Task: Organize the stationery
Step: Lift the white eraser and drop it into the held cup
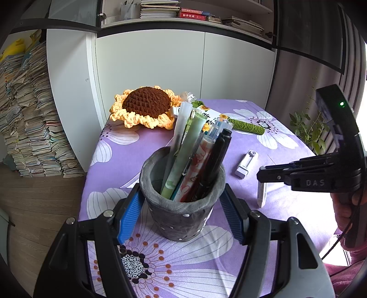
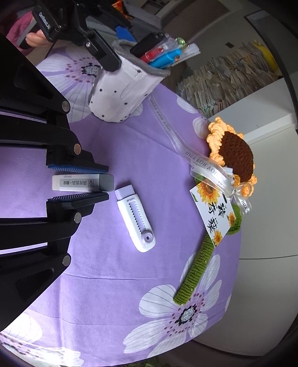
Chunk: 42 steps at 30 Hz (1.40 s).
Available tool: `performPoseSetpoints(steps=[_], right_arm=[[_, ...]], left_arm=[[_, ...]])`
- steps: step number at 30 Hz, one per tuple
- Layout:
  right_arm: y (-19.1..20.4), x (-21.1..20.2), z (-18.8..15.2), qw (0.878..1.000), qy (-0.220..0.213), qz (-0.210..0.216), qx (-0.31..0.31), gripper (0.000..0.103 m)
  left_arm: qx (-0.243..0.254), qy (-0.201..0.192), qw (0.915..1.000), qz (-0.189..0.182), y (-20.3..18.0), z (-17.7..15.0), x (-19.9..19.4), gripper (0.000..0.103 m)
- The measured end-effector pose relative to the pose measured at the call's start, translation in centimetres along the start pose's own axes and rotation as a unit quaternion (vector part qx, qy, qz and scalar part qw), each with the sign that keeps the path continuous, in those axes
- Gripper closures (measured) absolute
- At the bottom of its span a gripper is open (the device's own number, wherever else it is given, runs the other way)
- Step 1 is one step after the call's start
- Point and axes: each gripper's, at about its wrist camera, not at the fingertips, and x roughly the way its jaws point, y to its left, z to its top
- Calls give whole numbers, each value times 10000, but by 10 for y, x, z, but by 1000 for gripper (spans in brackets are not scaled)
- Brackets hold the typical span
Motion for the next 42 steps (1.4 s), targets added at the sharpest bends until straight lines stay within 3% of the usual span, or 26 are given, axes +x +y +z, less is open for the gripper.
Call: performPoseSetpoints(steps=[12,20,23,26,34,42], right_arm=[[18,-62,10,9956,-816,357,-299,86],[53,-108,34,9768,-1406,1450,-715,86],[73,-107,41,9670,-1439,1822,-1047,86],[90,-91,47,9631,-1344,1922,-1318,86],[97,-46,56,9701,-869,1861,-1290,86],[85,-44,56,9719,-871,1932,-1026,86]], left_arm=[[5,4,10000,6,-1,-1,0,37],[-3,1,10000,-2,-1,-1,0,37],[-4,4,10000,-1,-1,-1,0,37],[-6,4,10000,-4,-1,-1,0,37],[-5,12,10000,-14,-1,0,1,36],[-4,13,10000,7,0,0,2,36]])
